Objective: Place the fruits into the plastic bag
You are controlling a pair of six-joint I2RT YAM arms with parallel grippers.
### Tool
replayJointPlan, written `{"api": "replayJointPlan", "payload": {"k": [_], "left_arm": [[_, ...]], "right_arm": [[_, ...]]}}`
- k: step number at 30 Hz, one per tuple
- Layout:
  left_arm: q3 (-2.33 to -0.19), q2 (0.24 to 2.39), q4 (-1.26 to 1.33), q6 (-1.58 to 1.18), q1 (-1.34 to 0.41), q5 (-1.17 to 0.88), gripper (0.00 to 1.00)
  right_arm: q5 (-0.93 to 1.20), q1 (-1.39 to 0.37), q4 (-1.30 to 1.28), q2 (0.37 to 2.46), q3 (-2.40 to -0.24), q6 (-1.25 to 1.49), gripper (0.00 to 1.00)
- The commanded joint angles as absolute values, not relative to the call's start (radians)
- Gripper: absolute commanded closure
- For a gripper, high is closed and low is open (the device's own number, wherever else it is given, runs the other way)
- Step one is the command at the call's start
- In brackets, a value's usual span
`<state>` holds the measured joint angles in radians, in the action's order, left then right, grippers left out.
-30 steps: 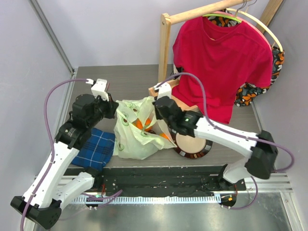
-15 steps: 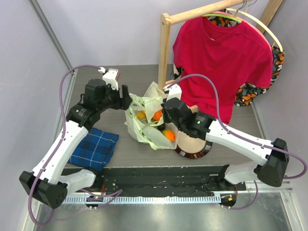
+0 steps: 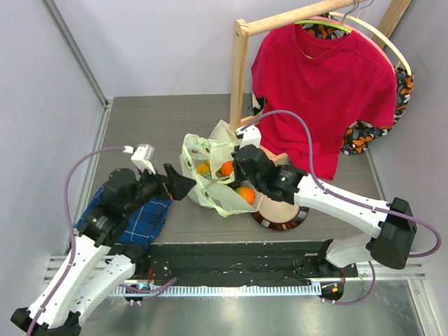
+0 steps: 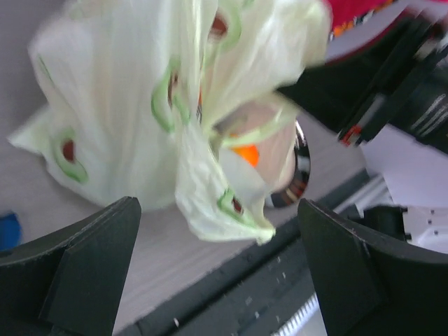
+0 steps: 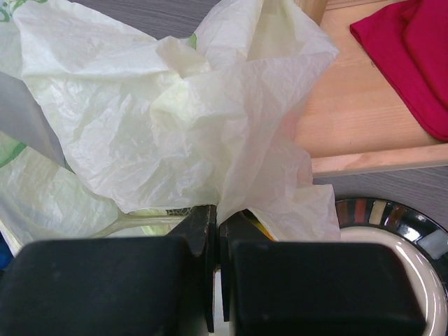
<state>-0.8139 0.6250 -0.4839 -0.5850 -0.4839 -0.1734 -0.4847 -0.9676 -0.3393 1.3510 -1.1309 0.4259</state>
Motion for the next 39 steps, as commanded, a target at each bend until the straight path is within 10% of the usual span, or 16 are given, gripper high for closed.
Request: {"api": "replayJointPlan", "payload": {"k": [1, 16, 21, 24, 28, 39], "left_arm": [[-0.646, 0.583, -0.373, -0.843, -0.548, -0.249, 0.00], [-0.453, 0.759, 0.050, -1.017, -0.749, -0.156, 0.02], [-0.426, 0.773, 0.069, -1.026, -0.750, -0.128, 0.62], [-0.411, 0.707, 0.034, -1.029, -0.750, -0.074, 1.00], [-0.416, 0.592, -0.040, -1.012, -0.749, -0.008, 1.00], [-0.512, 0.509, -0.245, -0.951, -0.746, 0.049, 1.00]], "right_arm": [[-0.506, -0.969, -0.282, 1.362, -1.155, 0.434, 0.99], [-0.505, -0.968, -0.296, 1.364, -1.143, 0.454, 0.99], [-0.451, -0.969, -0.304, 1.359, -1.144, 0.420, 0.90], [-0.396, -0.976, -0.293, 1.333, -1.126, 0.364, 0.68], [-0.380, -1.031, -0.255, 1.249, -1.080, 0.248, 0.33], [-0.594, -1.268, -0.258, 1.259, -1.083, -0.049, 0.23]]}}
